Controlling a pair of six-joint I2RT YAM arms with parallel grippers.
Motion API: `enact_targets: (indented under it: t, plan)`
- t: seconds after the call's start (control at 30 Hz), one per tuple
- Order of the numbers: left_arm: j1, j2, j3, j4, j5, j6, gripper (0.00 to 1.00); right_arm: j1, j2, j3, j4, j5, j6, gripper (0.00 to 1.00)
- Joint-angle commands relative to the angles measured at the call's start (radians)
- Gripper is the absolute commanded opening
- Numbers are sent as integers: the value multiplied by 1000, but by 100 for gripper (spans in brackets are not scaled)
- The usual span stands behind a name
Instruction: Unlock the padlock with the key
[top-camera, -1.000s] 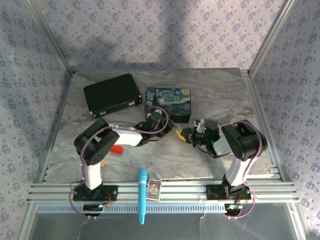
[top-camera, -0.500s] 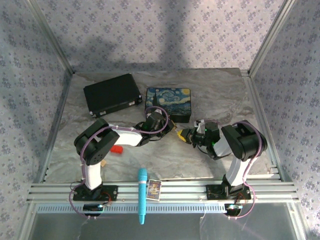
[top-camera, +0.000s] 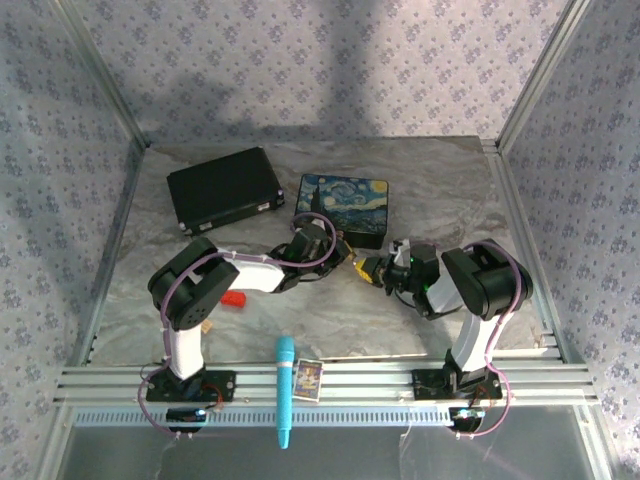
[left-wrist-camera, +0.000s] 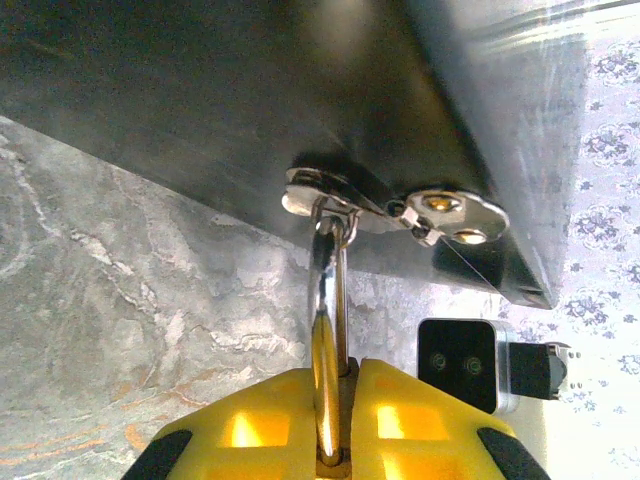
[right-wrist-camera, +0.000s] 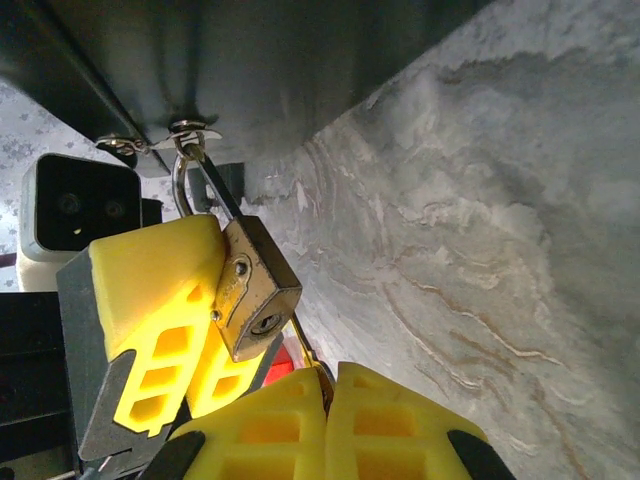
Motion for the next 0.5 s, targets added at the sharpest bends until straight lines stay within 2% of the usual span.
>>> enact_targets:
  t: [0.0,0.47]
  plan:
    - [-6,-9,12,-49,-4,23,11,-17,-2,-29,32,21,2,0]
    - [-13,-7,21,-59,-5,31,11,-21,-32,-24,35,10,-4,0]
